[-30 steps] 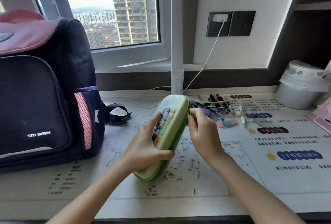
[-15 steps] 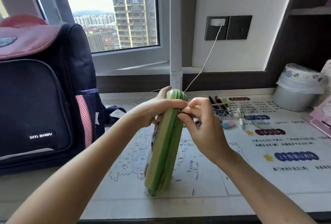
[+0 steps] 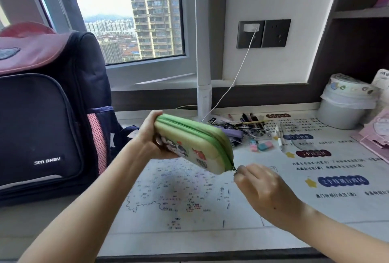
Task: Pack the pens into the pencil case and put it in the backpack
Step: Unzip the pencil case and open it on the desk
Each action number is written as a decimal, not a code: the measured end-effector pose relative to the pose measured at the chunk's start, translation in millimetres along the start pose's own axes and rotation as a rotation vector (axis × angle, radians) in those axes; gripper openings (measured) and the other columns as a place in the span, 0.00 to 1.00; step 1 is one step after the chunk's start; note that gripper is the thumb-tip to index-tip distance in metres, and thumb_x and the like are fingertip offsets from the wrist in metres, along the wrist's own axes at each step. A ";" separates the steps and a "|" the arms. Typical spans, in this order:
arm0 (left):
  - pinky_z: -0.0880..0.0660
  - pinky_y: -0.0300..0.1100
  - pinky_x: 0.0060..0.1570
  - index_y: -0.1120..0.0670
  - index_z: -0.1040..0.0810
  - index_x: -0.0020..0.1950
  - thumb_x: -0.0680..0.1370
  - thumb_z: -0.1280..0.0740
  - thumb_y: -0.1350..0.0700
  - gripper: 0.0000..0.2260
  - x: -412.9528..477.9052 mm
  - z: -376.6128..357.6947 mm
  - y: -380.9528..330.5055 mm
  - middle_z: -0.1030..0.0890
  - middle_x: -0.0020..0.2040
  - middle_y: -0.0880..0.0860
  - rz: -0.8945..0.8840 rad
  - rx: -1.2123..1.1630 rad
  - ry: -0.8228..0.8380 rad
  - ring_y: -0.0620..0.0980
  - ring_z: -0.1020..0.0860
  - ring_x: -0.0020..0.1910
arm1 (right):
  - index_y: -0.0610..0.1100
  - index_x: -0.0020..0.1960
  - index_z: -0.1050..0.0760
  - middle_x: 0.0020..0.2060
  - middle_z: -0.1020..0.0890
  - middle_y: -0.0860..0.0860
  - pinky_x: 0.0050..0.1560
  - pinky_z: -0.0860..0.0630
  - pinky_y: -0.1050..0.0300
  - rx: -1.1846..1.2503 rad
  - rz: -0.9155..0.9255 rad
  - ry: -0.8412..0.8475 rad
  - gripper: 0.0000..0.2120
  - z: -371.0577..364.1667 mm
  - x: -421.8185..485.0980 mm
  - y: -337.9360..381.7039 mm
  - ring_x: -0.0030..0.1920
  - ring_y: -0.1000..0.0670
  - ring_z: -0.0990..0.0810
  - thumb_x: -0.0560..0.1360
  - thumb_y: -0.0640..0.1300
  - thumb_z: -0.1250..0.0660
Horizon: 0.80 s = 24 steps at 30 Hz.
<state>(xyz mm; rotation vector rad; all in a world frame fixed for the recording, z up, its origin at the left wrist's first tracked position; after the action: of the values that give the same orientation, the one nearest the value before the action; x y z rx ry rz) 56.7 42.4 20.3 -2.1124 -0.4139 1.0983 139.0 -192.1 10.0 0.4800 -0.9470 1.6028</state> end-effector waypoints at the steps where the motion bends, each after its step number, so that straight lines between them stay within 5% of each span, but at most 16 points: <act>1: 0.25 0.60 0.44 0.61 0.27 0.54 0.63 0.29 0.41 0.30 0.6 -4.0 13.4 0.23 0.49 0.60 0.057 -0.062 0.032 0.61 0.24 0.48 | 0.42 0.42 0.34 0.27 0.26 0.48 0.26 0.31 0.60 0.009 -0.061 0.007 0.07 -4.1 -8.4 -1.5 0.29 0.50 0.33 0.78 0.34 0.46; 5: 0.26 0.58 0.53 0.63 0.23 0.51 0.63 0.31 0.42 0.27 5.9 -23.5 59.4 0.20 0.45 0.61 0.239 -0.250 0.211 0.60 0.25 0.48 | 0.43 0.39 0.29 0.25 0.29 0.57 0.27 0.36 0.69 0.130 -0.435 -0.003 0.24 -13.5 -14.2 -20.1 0.27 0.54 0.32 0.82 0.49 0.58; 8: 0.26 0.58 0.52 0.62 0.24 0.50 0.65 0.32 0.42 0.25 5.8 -23.2 60.8 0.21 0.44 0.60 0.203 -0.224 0.198 0.59 0.25 0.47 | 0.42 0.40 0.36 0.24 0.31 0.49 0.27 0.40 0.64 -0.007 -0.231 -0.036 0.10 -21.4 -22.3 -18.4 0.24 0.50 0.35 0.80 0.37 0.49; 11: 0.25 0.57 0.42 0.59 0.26 0.48 0.65 0.32 0.41 0.24 1.8 -16.0 24.2 0.23 0.42 0.58 -0.025 -0.007 0.065 0.58 0.24 0.43 | 0.44 0.43 0.34 0.27 0.26 0.49 0.28 0.32 0.62 0.116 -0.238 0.115 0.05 -35.1 -50.6 -22.2 0.27 0.51 0.30 0.73 0.40 0.37; 15: 0.24 0.44 0.31 0.50 0.30 0.59 0.67 0.31 0.41 0.24 -20.7 -47.2 -26.9 0.25 0.44 0.54 -0.567 0.693 -0.038 0.51 0.23 0.38 | 0.46 0.46 0.28 0.36 0.20 0.52 0.37 0.23 0.58 0.276 -0.731 0.175 0.08 -23.9 -71.3 -46.4 0.37 0.53 0.21 0.74 0.50 0.35; 19: 0.28 0.41 0.37 0.47 0.39 0.65 0.60 0.28 0.37 0.38 -25.9 -116.4 0.8 0.26 0.52 0.56 -0.979 1.715 -0.190 0.54 0.25 0.44 | 0.50 0.52 0.28 0.49 0.19 0.52 0.48 0.22 0.57 0.838 -1.241 0.047 0.10 -19.6 -64.3 -64.3 0.47 0.55 0.20 0.75 0.54 0.38; 24: 0.26 0.47 0.50 0.51 0.51 0.73 0.59 0.31 0.31 0.52 4.8 -152.2 99.2 0.28 0.59 0.60 -0.932 2.234 0.052 0.56 0.28 0.52 | 0.52 0.63 0.32 0.55 0.22 0.51 0.58 0.24 0.45 0.958 -1.441 0.055 0.18 -27.3 -74.8 -79.2 0.55 0.49 0.21 0.75 0.57 0.38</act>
<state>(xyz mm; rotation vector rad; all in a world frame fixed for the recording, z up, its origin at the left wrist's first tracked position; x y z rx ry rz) 178.6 -91.6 5.4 0.1348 0.0465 0.2896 238.6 -215.3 -36.5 1.3519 0.3750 0.5623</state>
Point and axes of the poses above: each hand's wrist, its own x-axis towards the middle knuckle, its own z-axis out of the back of the hand, y = z × x, the point moved 4 cm from there along x, towards the middle knuckle
